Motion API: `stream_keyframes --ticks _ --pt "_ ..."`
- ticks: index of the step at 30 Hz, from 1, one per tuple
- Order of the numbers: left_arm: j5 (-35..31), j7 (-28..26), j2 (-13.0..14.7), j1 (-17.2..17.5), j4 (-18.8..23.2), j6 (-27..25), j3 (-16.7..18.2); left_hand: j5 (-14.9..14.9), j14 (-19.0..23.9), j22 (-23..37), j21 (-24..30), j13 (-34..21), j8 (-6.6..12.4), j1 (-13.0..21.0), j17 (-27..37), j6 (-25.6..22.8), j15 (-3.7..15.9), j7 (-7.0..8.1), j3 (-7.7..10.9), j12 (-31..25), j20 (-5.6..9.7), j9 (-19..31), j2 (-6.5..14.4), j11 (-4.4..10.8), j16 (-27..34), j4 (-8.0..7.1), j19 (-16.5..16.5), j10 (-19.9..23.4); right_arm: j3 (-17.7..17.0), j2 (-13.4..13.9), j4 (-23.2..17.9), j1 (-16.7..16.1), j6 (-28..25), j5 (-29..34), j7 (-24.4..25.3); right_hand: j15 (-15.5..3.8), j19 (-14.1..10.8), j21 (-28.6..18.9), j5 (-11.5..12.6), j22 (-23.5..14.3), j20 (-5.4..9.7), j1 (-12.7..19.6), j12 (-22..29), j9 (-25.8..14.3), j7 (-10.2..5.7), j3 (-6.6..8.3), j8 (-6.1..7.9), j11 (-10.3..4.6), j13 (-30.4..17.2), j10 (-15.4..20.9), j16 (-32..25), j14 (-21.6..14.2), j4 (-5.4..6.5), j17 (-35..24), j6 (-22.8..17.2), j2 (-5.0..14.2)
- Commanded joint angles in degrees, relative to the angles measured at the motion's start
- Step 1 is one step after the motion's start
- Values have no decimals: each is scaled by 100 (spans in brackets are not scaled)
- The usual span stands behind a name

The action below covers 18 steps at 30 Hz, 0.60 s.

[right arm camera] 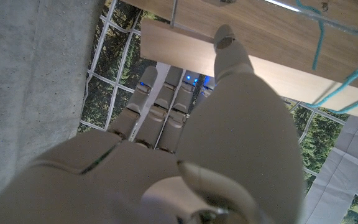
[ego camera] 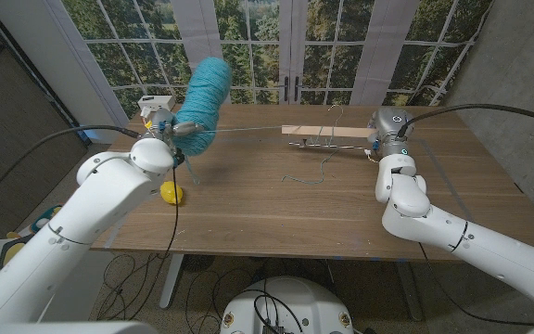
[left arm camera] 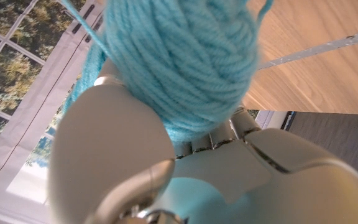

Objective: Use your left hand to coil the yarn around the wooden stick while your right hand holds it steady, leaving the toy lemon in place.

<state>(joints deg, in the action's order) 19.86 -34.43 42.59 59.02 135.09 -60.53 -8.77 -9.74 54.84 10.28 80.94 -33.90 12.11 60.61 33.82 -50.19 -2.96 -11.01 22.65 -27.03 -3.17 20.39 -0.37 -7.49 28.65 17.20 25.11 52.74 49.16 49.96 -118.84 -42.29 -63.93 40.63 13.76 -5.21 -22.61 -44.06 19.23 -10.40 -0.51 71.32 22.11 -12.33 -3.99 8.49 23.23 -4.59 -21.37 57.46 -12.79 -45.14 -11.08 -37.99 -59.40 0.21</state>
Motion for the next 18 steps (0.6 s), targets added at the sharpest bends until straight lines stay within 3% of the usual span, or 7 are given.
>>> stream_keyframes --ticks 1,13,18 --pt "102 -6 280 -522 -301 -884 -467 -8 1177 10 50 -73 21 721 68 -892 1251 387 685 -69 2 -10 646 1218 79 -745 62 1322 140 446 -188 230 549 124 -1356 -627 22 19 -10 2 -5 -71 -70 -52 -167 391 -3 15 37 -170 81 94 309 51 -273 470" --pt "-145 -68 450 -722 -676 -874 -1005 -7 1123 8 47 -151 -16 735 95 -867 1242 405 620 -69 8 -59 653 1198 107 -774 21 1287 159 353 -83 480 768 339 -2522 -566 44 45 -32 8 11 -95 -168 -52 -125 519 -54 71 99 -362 165 312 280 192 -252 468" --pt "-255 -136 383 -869 -836 -1092 -1201 -4 1088 6 40 -180 -28 726 100 -850 1232 426 611 -53 13 -76 664 1217 100 -791 -4 1237 233 219 41 599 736 567 -2837 -545 42 48 -47 9 12 -104 -193 -89 3 552 -60 89 118 -401 163 327 282 216 -193 486"
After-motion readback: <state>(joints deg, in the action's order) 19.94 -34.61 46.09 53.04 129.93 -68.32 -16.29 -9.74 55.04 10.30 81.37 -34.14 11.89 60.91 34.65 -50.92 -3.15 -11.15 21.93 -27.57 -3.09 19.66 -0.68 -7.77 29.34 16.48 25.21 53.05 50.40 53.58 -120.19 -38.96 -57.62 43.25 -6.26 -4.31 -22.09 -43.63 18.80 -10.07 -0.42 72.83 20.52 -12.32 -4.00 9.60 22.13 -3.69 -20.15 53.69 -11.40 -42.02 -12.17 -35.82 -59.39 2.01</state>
